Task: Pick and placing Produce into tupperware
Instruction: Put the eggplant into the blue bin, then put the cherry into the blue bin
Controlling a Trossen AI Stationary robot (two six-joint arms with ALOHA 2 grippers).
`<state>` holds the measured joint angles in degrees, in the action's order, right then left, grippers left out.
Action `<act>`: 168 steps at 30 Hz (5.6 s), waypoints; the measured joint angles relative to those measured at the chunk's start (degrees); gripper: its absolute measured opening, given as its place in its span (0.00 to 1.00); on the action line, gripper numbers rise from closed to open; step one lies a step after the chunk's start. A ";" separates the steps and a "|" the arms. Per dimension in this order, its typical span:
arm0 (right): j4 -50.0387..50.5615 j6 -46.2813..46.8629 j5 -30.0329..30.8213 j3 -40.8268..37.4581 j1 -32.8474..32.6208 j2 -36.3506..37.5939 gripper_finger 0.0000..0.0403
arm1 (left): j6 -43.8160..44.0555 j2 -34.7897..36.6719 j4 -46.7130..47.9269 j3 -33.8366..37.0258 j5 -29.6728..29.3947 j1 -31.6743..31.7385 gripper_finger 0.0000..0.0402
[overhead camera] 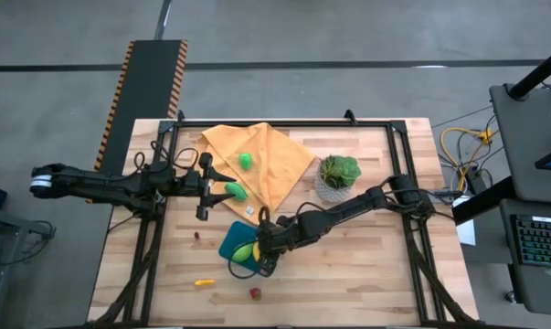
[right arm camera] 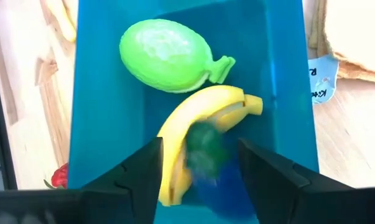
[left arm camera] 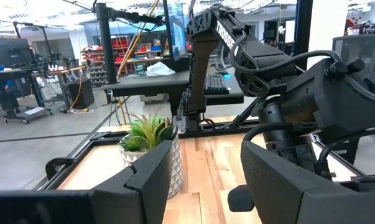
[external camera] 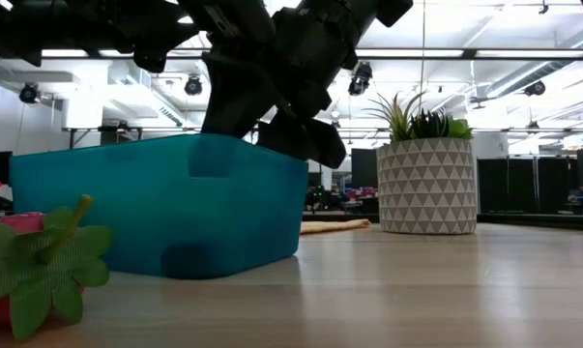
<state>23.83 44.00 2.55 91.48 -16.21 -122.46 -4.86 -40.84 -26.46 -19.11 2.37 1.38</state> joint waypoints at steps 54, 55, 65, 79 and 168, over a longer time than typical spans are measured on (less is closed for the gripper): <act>-53.43 -60.93 14.11 -68.77 -0.84 75.49 0.48 | 1.51 -0.31 1.38 0.02 0.44 0.01 0.44; -53.62 -61.12 14.07 -68.26 -0.63 75.33 0.48 | 1.51 -0.31 1.38 0.02 0.42 0.01 0.44; -53.20 -68.20 14.07 -63.49 0.66 72.29 0.48 | 1.49 -0.50 -1.35 0.02 0.39 0.03 0.44; -52.03 -68.62 14.09 -61.05 1.62 68.95 0.48 | 1.50 6.03 19.89 -5.94 0.46 -1.17 0.44; -49.39 -60.51 14.00 -61.16 1.62 68.69 0.48 | 111.65 -51.31 94.34 -34.07 2.63 -23.03 0.44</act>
<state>-25.56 -16.51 16.56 30.33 -14.59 -53.78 106.78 -92.15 67.88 -53.19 5.00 -21.65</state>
